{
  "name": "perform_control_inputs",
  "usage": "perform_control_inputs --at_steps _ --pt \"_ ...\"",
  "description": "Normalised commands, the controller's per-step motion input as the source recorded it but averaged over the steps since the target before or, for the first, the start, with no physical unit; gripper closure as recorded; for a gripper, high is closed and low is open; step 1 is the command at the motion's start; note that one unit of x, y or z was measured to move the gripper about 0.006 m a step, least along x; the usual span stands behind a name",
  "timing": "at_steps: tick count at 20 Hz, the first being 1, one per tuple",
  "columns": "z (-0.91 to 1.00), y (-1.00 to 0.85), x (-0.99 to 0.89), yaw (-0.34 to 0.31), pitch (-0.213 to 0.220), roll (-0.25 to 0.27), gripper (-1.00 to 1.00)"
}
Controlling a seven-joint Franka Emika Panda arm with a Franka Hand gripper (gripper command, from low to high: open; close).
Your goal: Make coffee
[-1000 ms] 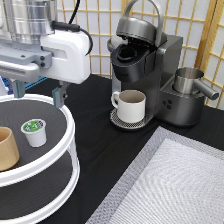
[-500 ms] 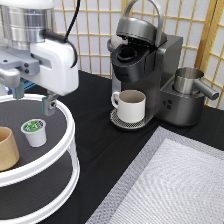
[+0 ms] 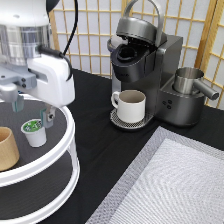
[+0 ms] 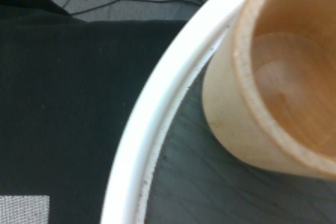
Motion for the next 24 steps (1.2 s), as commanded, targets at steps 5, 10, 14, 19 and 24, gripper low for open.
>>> perform_control_inputs --at_steps 5,10,14,19,24 --pt "-0.4 0.02 -0.49 0.028 -0.062 -0.048 -1.0" --pt "-0.03 0.04 -0.28 0.025 -0.021 -0.045 1.0" --pt "0.0 0.01 -0.13 0.0 -0.024 -0.056 1.0" --pt "-0.03 0.0 -0.15 0.0 -0.044 -0.036 1.0" --pt "0.03 0.0 -0.04 0.0 -0.07 -0.006 1.0"
